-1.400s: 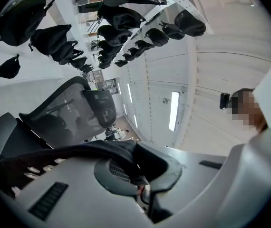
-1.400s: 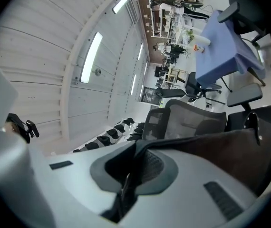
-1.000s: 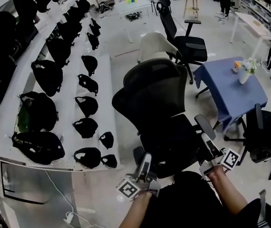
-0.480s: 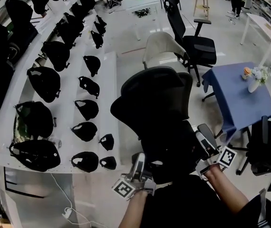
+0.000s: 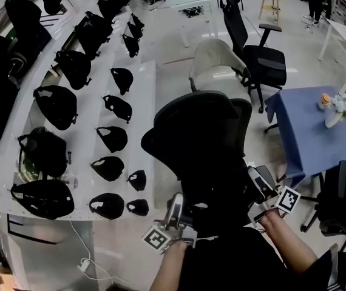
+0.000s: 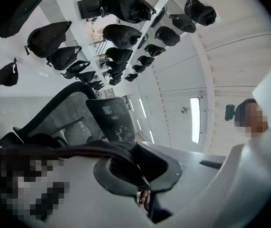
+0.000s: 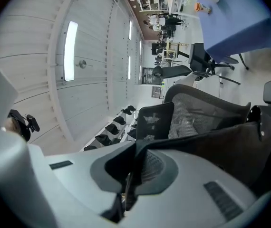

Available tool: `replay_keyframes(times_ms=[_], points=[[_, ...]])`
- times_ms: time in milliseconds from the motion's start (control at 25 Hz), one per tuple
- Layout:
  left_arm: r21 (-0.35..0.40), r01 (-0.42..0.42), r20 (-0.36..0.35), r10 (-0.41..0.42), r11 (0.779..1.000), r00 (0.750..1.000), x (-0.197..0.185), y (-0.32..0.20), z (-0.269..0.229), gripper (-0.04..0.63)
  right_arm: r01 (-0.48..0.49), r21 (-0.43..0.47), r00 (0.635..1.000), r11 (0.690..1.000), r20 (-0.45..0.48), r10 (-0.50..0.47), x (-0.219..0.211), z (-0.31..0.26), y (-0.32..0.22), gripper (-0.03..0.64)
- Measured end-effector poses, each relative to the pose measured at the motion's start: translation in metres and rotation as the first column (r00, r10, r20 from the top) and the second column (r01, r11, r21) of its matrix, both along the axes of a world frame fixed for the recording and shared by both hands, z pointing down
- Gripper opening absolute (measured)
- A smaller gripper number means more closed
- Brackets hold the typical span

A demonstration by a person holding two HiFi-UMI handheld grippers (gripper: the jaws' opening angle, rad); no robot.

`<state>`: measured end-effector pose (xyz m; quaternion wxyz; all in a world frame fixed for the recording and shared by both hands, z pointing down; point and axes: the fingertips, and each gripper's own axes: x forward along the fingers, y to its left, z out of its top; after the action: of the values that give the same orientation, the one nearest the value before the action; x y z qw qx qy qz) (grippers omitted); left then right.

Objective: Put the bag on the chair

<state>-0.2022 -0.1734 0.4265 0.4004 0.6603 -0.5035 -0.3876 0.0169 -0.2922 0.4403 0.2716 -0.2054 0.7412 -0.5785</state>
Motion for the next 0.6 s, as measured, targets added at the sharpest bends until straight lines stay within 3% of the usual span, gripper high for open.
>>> replay_keyframes(times_ms=[600], points=[[-0.084, 0.024, -0.053, -0.029, 0.996, 0.998, -0.011, -0.050, 0.044, 0.014, 0.055, -0.036, 0.997, 0.998, -0.055, -0.057, -0.015, 0.039, -0.054, 0.008]])
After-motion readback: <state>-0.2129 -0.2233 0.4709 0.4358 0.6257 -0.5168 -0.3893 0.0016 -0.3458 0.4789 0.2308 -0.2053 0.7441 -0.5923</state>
